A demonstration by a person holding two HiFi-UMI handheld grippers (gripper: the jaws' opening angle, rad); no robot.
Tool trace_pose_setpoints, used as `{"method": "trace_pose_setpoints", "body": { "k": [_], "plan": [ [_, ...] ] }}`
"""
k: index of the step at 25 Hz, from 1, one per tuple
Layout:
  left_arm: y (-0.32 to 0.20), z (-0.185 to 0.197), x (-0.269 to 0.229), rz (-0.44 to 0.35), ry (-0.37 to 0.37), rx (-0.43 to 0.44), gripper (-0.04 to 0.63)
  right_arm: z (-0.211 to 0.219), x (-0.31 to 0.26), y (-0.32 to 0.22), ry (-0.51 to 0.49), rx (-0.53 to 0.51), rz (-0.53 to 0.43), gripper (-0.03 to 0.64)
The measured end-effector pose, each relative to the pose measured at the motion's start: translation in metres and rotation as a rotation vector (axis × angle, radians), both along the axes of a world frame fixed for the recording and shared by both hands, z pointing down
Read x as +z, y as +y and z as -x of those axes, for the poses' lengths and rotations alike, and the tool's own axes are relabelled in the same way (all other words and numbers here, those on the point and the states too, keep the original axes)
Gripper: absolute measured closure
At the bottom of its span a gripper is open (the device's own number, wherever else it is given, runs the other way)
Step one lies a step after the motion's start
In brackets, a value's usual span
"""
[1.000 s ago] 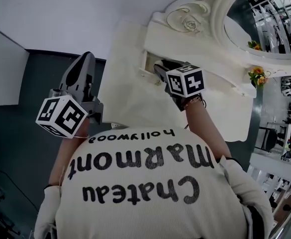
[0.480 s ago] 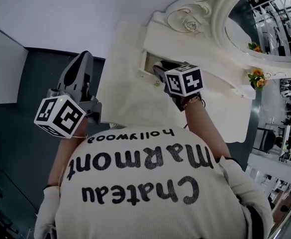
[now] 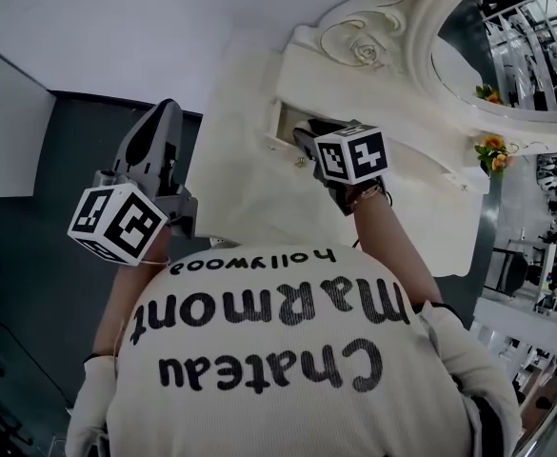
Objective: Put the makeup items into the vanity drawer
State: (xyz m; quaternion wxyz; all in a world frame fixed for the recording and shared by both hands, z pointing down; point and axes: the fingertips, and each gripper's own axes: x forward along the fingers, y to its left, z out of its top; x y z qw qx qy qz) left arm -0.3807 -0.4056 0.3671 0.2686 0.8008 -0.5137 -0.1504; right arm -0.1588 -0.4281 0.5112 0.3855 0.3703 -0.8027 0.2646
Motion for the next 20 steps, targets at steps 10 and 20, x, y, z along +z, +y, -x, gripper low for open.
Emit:
{"method": "trace_pose_setpoints", "body": {
  "k": [10, 20],
  "plan": [
    [-0.002, 0.002, 0.001, -0.006, 0.015, -0.007, 0.586, -0.005, 0.006, 0.0, 0.026, 0.017, 0.059, 0.457],
    [-0.004, 0.0, 0.003, -0.007, 0.027, 0.005, 0.586, -0.019, 0.013, -0.002, 0.072, 0.086, 0.114, 0.457]
  ]
}}
